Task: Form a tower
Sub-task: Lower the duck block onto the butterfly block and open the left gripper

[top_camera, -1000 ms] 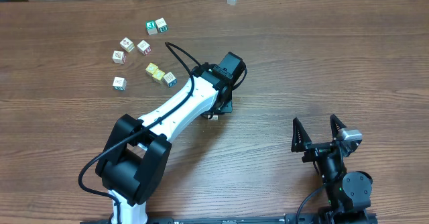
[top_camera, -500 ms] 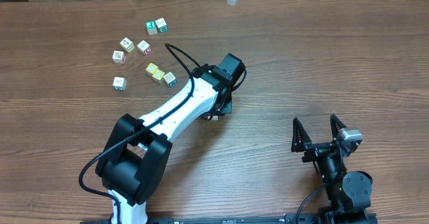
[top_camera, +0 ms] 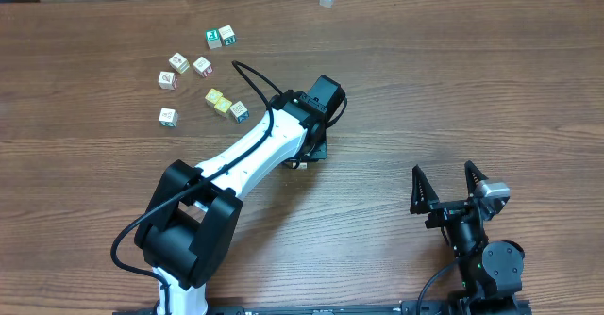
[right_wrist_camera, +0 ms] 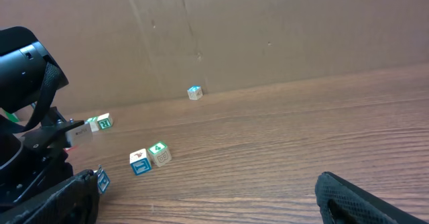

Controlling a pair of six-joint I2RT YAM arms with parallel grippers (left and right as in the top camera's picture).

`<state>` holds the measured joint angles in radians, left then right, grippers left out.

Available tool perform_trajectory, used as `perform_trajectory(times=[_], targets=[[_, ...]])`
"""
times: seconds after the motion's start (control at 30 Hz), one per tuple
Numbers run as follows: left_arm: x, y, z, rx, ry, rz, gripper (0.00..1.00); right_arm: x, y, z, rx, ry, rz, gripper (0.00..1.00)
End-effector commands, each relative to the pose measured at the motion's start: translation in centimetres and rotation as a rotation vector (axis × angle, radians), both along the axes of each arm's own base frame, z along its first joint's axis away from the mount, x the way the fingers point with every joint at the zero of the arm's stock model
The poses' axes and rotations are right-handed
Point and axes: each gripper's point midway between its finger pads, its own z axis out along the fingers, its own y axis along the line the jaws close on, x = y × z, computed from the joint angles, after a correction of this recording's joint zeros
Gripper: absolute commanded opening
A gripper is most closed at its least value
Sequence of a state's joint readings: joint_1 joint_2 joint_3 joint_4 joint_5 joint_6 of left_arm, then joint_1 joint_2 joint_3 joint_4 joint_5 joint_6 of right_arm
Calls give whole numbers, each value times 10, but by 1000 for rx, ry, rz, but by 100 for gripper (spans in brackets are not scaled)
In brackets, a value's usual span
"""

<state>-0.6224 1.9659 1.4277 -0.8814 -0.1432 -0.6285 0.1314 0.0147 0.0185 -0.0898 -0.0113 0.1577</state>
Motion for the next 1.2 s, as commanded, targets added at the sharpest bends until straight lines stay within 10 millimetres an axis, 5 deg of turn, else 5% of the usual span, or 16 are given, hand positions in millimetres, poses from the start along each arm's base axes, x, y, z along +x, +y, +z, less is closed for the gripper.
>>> perform_trajectory(times=[0.0,0.23,0.57,1.17], targets=[[-4,2,-8,21,9,1,31,0,-1,-1,6,-6,-2,100],[-4,2,-8,21,8,1,31,0,-1,-1,6,-6,-2,100],[-6,0,-9,8,18,-1,47,0,-1,-1,6,-6,-2,100],[-8,-1,-9,2,28,-2,47,0,-1,-1,6,-6,-2,100]])
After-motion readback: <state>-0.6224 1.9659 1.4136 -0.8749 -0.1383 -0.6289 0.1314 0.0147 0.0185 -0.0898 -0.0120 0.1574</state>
